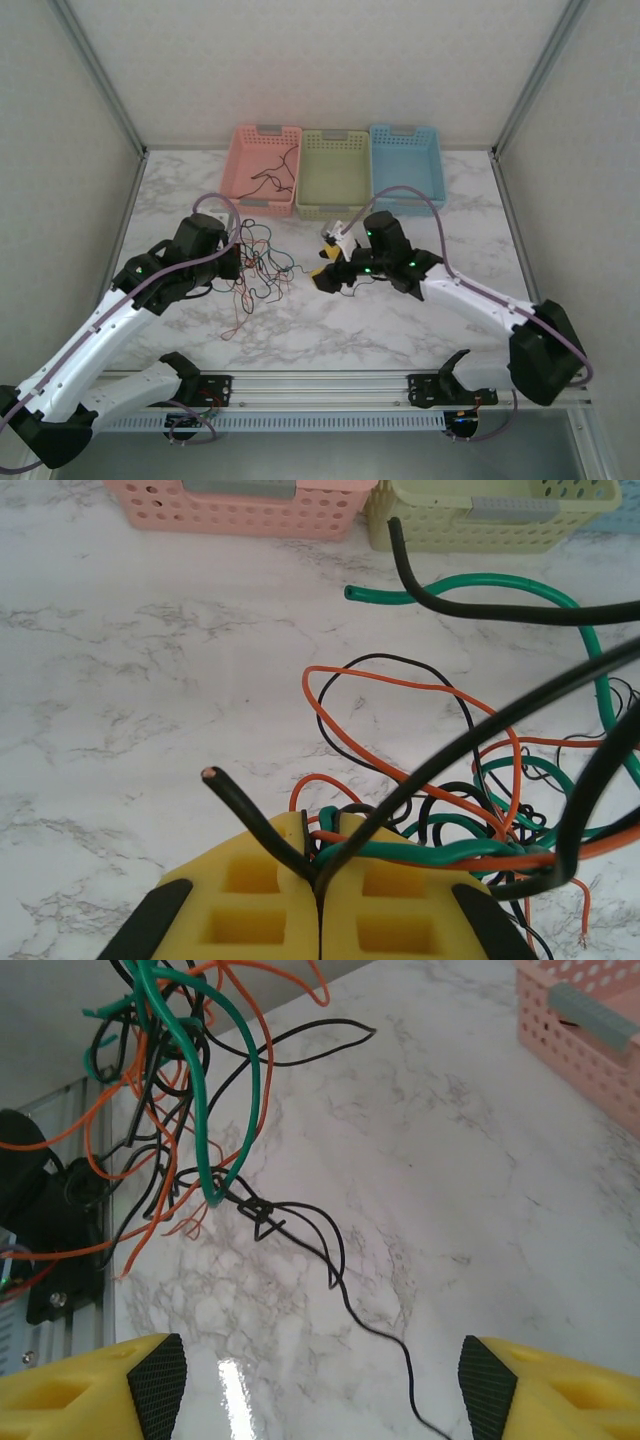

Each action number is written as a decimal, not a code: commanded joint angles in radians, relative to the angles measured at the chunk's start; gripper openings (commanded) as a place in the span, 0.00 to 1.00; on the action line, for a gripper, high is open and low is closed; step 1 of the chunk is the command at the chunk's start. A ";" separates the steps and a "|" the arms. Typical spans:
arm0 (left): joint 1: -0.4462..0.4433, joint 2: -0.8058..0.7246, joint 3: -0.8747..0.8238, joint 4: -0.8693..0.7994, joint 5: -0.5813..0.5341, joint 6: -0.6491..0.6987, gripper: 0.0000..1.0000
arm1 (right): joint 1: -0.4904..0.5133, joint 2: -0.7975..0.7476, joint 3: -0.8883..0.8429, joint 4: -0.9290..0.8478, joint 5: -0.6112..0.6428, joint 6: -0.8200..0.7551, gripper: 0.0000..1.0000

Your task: Untangle the cables

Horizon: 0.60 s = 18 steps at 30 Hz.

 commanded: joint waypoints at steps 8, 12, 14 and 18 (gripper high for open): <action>0.009 -0.018 0.027 -0.005 0.020 0.020 0.00 | 0.055 0.161 0.108 0.080 -0.030 -0.148 0.73; 0.010 -0.016 0.025 -0.005 0.018 0.022 0.00 | 0.059 0.199 0.135 0.061 -0.056 -0.171 0.66; 0.009 -0.016 0.024 -0.003 0.020 0.023 0.00 | 0.059 0.216 0.150 0.043 -0.058 -0.185 0.59; 0.010 -0.020 0.021 -0.005 0.018 0.024 0.00 | 0.059 0.232 0.166 0.032 -0.059 -0.199 0.40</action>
